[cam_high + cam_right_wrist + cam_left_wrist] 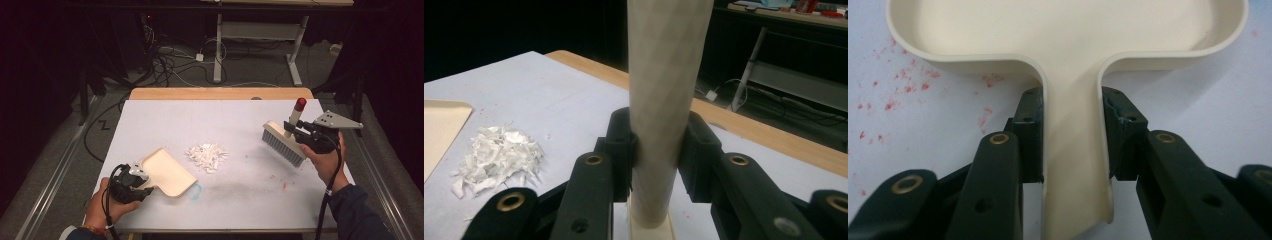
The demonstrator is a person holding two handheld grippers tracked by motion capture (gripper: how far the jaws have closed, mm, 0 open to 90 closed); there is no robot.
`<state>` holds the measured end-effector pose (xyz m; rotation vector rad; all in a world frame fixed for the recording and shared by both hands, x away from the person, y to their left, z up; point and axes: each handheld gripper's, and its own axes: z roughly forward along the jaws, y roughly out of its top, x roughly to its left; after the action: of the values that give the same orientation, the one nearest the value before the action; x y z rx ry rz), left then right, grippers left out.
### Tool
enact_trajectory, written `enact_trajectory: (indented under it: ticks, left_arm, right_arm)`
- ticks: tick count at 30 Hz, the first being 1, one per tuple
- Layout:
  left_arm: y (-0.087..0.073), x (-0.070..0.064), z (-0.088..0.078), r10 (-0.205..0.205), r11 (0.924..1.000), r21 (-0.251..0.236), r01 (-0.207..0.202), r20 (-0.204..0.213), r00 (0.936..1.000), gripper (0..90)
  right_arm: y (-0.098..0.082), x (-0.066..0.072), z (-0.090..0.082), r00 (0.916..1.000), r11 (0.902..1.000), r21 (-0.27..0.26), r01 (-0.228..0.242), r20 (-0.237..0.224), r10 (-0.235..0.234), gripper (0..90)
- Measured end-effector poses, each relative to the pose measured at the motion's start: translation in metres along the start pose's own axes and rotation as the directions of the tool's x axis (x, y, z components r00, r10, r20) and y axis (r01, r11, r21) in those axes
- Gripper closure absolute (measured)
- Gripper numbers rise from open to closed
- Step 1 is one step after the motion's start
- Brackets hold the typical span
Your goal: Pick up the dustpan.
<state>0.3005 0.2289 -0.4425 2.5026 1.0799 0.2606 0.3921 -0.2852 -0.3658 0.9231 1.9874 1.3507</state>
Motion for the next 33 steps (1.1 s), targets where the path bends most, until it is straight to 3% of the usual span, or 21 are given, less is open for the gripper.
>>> enact_trajectory:
  ticks: [8,24,33]
  left_arm:
    - [0.001,0.000,0.001,-0.001,1.0000,0.002,0.001,0.002,1.0000,63.6]
    - [0.011,0.007,0.002,0.039,0.9989,0.024,-0.040,0.026,0.9989,63.7]
    - [0.015,0.009,0.002,0.060,0.9975,0.035,-0.061,0.040,0.9974,63.6]
  right_arm:
    - [0.005,0.002,0.010,1.0000,1.0000,-0.005,0.000,-0.002,0.000,70.8]
    - [0.012,0.007,0.029,1.0000,1.0000,0.002,0.001,-0.009,-0.001,70.8]
    - [0.025,0.012,0.049,1.0000,1.0000,-0.006,0.006,-0.001,-0.006,70.8]
